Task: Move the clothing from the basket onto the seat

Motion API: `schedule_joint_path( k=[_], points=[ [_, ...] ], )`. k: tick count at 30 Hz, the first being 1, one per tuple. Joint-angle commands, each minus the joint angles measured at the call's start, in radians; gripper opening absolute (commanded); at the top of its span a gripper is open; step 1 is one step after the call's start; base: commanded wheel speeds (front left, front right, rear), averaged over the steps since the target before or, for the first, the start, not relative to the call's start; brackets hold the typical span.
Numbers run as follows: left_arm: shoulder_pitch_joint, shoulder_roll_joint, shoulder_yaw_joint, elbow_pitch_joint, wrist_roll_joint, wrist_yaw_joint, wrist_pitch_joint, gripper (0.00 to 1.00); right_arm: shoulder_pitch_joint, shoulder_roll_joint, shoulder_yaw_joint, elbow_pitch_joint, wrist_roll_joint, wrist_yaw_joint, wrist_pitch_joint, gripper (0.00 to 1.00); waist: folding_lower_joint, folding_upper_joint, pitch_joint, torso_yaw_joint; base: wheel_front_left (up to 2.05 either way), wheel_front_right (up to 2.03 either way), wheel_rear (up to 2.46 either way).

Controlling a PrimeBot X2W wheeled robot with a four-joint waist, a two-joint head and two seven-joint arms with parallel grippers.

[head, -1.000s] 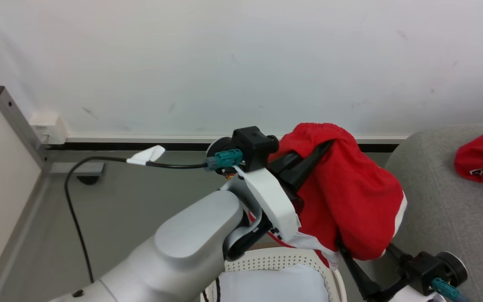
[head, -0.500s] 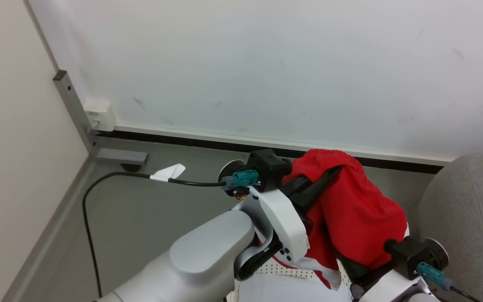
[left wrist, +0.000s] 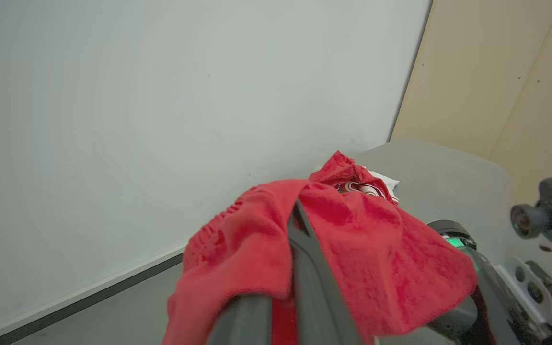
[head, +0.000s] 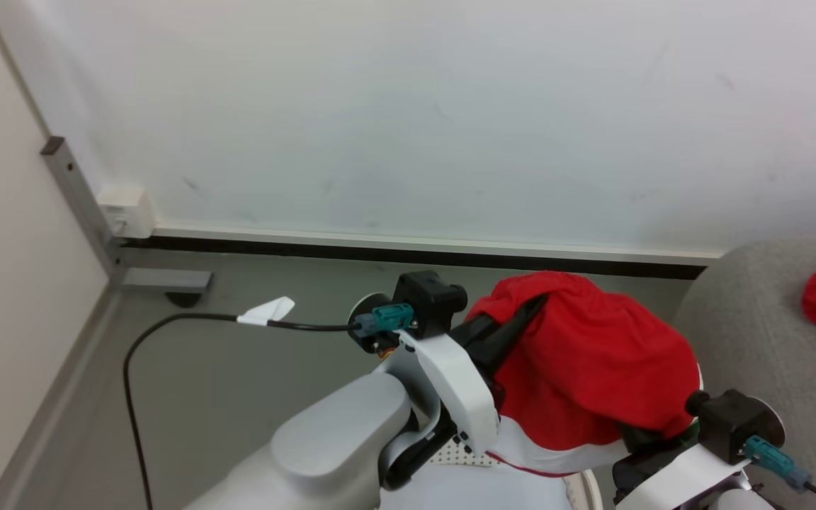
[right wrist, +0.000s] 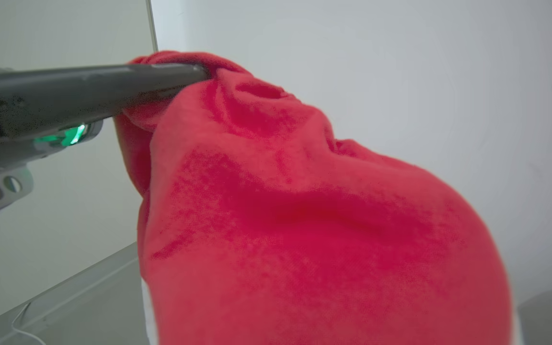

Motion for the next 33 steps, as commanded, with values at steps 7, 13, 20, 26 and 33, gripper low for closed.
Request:
schedule_joint_path(
  k=[7, 13, 20, 26, 33],
  points=[
    [0.057, 0.002, -0.008, -0.023, 0.020, 0.009, -0.003, 1.00, -0.005, 0.002, -0.077, -0.045, 0.001, -0.003, 0.000, 0.00, 0.0000, 0.0000, 0.014, -0.099, 0.00, 0.00, 0.00],
    [0.081, 0.007, -0.008, -0.047, 0.035, 0.016, -0.003, 1.00, -0.012, -0.010, -0.160, -0.083, -0.005, -0.003, 0.001, 0.00, 0.0000, 0.0000, 0.029, -0.189, 0.00, 0.00, 0.00],
    [0.098, 0.020, -0.002, -0.084, 0.055, 0.028, -0.003, 1.00, 0.011, -0.031, -0.293, -0.134, -0.027, -0.003, 0.001, 0.00, 0.0000, 0.0000, 0.045, -0.306, 0.00, 0.00, 0.00],
    [0.115, 0.035, 0.033, -0.135, 0.099, 0.048, -0.003, 1.00, 0.052, -0.052, -0.349, -0.168, -0.044, -0.002, 0.001, 0.00, 0.0000, 0.0000, 0.065, -0.403, 0.00, 0.00, 0.00],
    [0.150, 0.057, 0.077, -0.176, 0.170, 0.062, -0.003, 1.00, 0.118, -0.051, -0.394, -0.194, -0.050, -0.003, 0.001, 0.00, 0.0000, 0.0000, 0.089, -0.490, 0.00, 0.00, 0.00]
  ],
)
